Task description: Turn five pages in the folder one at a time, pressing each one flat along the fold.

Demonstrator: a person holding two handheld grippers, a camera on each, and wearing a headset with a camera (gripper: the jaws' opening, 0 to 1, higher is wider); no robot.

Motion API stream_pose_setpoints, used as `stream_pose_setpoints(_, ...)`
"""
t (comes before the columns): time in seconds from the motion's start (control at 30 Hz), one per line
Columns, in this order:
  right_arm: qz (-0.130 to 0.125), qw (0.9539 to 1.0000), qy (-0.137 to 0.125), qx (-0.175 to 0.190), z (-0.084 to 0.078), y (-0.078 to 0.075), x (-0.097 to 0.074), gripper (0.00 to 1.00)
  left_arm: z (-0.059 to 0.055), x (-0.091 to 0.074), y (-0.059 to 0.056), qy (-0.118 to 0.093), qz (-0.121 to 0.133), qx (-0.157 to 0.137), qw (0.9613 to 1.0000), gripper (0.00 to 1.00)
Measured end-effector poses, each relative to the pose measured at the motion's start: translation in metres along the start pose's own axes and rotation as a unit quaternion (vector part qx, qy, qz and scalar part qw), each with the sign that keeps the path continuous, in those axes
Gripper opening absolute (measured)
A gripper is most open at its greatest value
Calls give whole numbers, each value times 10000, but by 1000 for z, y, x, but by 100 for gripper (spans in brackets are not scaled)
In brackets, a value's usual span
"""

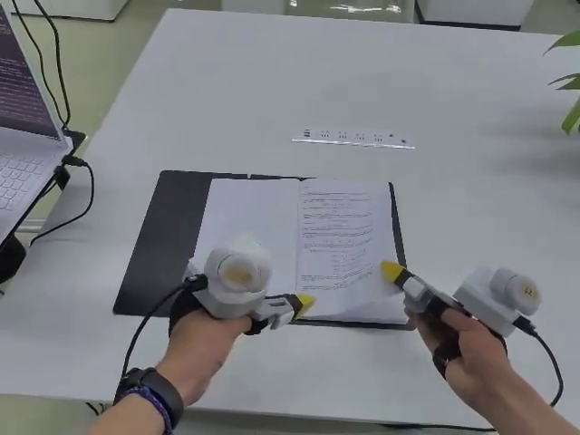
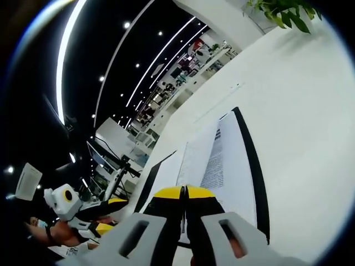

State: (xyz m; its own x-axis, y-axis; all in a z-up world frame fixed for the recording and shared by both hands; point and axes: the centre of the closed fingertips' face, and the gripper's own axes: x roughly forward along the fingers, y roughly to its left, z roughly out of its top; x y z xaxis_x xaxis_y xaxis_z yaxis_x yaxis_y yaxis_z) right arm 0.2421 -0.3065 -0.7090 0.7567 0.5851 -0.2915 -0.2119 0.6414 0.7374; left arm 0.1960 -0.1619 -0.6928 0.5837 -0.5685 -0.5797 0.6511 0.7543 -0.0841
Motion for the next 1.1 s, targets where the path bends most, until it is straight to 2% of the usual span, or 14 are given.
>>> stream_pose_setpoints(0.43,289,9993,117,-210,-7,39,19,0,0,-29,24,-216,248,-241,9992,56)
stream_pose_setpoints(0.77,630,9969,310,-362,-21,75,47,0,-17,-49,42,-227,409,-431,9980,58)
stream_pose_setpoints(1.1,944,9943,437,-250,-41,107,71,0,-30,-68,61,-240,631,-648,9956,59)
